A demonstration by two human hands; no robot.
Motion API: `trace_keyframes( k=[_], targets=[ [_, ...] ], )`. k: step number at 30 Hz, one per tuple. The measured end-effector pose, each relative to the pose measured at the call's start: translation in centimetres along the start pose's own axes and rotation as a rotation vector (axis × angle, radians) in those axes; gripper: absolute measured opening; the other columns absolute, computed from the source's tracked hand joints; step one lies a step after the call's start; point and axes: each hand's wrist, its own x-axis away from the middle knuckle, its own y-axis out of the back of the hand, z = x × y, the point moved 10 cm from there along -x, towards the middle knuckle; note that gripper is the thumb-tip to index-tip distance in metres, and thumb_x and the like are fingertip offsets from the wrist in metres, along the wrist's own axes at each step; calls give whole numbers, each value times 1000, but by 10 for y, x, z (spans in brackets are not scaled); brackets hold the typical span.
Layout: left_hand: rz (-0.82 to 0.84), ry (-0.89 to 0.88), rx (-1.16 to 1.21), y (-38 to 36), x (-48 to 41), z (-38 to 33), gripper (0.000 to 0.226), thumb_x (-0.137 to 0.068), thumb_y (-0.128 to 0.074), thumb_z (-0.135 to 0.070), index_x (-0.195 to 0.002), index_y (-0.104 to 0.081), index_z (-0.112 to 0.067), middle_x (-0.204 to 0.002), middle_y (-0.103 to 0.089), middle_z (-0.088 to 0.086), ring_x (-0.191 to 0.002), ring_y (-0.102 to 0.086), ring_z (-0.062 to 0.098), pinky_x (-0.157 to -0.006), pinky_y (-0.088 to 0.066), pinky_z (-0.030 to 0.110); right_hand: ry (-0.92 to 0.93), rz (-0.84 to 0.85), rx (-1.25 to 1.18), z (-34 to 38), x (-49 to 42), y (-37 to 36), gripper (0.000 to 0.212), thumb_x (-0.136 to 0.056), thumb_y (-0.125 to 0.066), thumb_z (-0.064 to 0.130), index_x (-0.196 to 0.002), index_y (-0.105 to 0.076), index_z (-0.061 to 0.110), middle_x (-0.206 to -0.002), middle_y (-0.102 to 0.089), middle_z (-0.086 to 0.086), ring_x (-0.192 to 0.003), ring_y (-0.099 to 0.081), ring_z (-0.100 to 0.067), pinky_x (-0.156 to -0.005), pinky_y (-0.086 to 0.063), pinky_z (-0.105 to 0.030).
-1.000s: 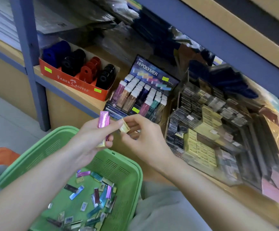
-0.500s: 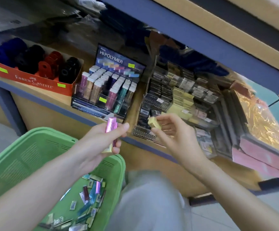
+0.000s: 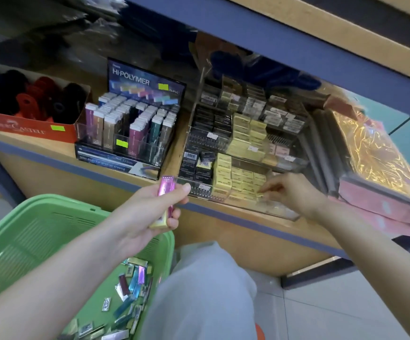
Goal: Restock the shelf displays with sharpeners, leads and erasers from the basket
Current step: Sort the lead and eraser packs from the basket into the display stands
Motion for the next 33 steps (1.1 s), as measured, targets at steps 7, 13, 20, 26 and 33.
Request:
trace_keyframes(
  k=[7,13,20,26,33],
  targets=[
    [-7,21,-20,-6,-3,8,17,-84,-66,-19,-93,-61,-6,-66,-55,0,-49,-44,6,-40,-41,14,91,-36,43,0,3,-2,10,-85,-69,12,-92,-76,11,-91,-69,4,-81,-59,-7,-76,-40,-13],
    [-17,26,-14,-5,-6,12,16,-84,-67,-16,-94,-62,-6,-70,-55,2,-48,-45,7,-39,-41,15,159,-63,248,-1,19,-18,25,-96,-50,18,-88,-69,5,-100,-68,-9,-96,-58,-29,-85,-44,-41],
    [-21,32,-4,-6,-3,16,13,-84,-66,-13,-95,-63,-6,-70,-55,2,-48,-44,7,-39,-40,14,133,-199,312,1,31,-14,30,-73,-60,-18,-90,-72,4,-86,-70,-13,-85,-59,-34,-73,-50,-37],
    [-26,30,-12,-4,-2,14,13,-84,-67,-11,-95,-63,-6,-70,-55,2,-48,-45,7,-38,-40,15,4,-116,457,0,21,-11,38,-83,-49,-3,-113,-63,14,-102,-65,-17,-90,-60,-35,-68,-44,-33],
    [-17,31,1,-11,-1,15,10,-85,-66,-11,-94,-62,-6,-71,-55,3,-49,-44,8,-38,-39,15,-60,21,431,-4,19,-18,36,-92,-42,8,-121,-61,21,-128,-57,-11,-111,-54,-33,-83,-46,-36]
  ],
)
